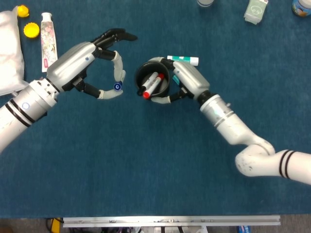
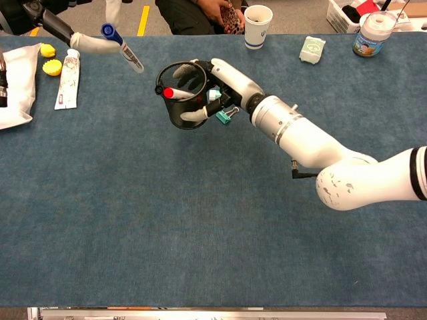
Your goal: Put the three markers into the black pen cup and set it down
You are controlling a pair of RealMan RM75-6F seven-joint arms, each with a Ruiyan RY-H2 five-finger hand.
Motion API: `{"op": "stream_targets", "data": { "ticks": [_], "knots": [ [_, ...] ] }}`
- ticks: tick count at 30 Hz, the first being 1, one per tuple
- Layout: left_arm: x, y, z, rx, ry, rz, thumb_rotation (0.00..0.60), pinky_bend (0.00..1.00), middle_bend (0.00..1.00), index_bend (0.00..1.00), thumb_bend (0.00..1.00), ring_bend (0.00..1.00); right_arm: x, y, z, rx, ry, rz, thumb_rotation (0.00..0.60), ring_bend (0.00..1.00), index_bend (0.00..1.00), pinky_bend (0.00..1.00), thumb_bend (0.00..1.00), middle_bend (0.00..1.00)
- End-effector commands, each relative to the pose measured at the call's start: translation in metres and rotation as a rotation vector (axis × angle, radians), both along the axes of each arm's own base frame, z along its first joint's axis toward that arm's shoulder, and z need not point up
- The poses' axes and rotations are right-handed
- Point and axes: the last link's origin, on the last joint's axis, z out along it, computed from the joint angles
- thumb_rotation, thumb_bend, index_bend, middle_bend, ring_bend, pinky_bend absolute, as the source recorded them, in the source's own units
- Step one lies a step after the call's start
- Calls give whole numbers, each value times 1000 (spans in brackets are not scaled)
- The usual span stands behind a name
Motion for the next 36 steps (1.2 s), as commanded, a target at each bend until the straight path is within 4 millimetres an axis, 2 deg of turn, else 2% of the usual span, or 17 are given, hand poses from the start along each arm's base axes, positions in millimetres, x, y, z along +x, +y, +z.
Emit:
{"op": "stream_targets", "data": {
  "ticks": [1,7,22,25,26,28,30,36],
  "knots": [
    [4,0,-3,-27,-32,12,600,111,129,656,307,0,7,0,-4,5,-9,6,600,282,389,312,171,355],
    [8,1,-12,-76,-54,22,600,111,129,656,306,0,15,-1,-8,-1,-15,15,600,282,389,312,172,355],
    [15,3,-30,-138,-50,31,600,112,118,635,307,0,21,0,-8,3,-41,5,600,283,389,312,171,355],
    [14,2,-33,-147,-24,29,600,112,40,500,307,0,22,2,-7,7,-44,6,600,283,389,312,171,355],
    [14,3,-34,-147,-15,29,600,112,14,421,307,0,22,2,-7,8,-46,6,600,283,389,312,172,355],
    [13,3,-35,-150,-4,34,600,112,0,259,306,0,22,2,-6,8,-48,6,600,283,389,312,172,355],
    [13,4,-35,-154,-1,42,600,112,0,174,306,0,22,3,-5,10,-49,4,600,283,389,312,171,355],
    [9,6,-31,-122,22,46,600,112,0,72,306,0,15,5,-2,17,-38,-1,600,283,389,312,172,355]
  ]
}}
